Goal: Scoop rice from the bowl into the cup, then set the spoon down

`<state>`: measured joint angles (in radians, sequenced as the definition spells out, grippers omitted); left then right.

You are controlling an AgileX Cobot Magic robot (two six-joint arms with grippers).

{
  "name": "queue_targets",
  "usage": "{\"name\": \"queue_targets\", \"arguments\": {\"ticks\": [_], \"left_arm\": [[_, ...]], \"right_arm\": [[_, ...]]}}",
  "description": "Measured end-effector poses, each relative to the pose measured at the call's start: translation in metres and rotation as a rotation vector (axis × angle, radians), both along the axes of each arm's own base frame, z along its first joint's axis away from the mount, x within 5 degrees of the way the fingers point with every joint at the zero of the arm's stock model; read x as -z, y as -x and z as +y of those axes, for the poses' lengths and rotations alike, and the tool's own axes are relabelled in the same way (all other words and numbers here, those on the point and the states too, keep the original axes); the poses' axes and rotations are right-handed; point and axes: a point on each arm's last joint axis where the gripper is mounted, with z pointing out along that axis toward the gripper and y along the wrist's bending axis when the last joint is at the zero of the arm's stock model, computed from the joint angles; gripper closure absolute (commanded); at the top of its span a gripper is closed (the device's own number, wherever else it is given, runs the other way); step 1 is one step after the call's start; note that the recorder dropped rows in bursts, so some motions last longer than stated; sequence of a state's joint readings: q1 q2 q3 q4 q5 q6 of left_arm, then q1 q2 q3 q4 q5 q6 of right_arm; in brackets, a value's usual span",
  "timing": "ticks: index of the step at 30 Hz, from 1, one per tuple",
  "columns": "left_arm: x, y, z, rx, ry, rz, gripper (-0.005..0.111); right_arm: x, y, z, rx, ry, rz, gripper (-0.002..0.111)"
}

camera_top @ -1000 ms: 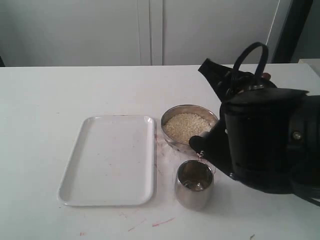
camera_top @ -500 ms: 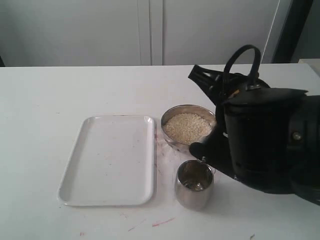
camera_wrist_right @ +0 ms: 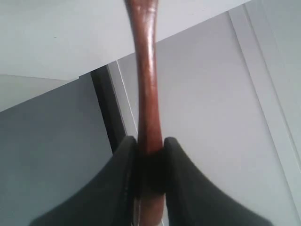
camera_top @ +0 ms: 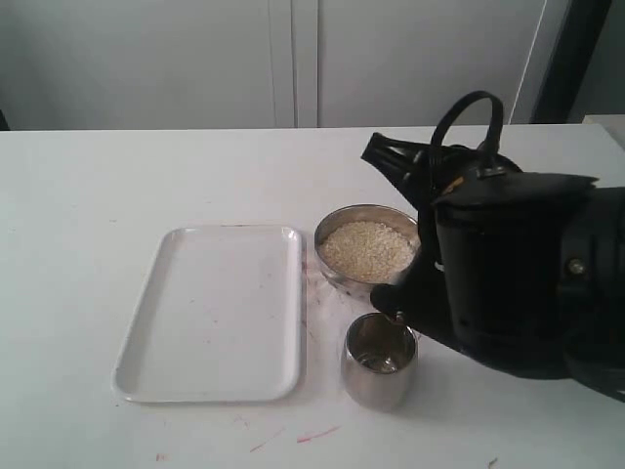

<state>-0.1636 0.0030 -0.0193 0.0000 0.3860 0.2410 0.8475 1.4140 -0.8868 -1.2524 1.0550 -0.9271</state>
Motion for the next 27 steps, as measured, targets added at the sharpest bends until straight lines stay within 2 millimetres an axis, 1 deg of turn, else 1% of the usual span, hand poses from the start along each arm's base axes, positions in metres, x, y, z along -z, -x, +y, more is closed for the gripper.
{"name": "queue_targets", "arguments": {"ticks": [4,7,15,21,27], "left_arm": [[0.000,0.000,0.000,0.000,0.000,0.000,0.092],[0.000,0.000,0.000,0.000,0.000,0.000,0.092],[0.000,0.000,0.000,0.000,0.000,0.000,0.092],[0.000,0.000,0.000,0.000,0.000,0.000,0.092],[0.000,0.000,0.000,0.000,0.000,0.000,0.092]], "right_arm": [[0.000,0.000,0.000,0.015,-0.032,-0.009,0.108],[0.001,0.000,0.002,0.035,-0.109,-0.028,0.108],[0.009,0.002,0.012,0.075,-0.372,0.014,0.108],[0.011,0.002,0.019,0.109,-0.570,0.008,0.108],[0.014,0.004,0.031,0.139,-0.817,0.042,0.108]]}}
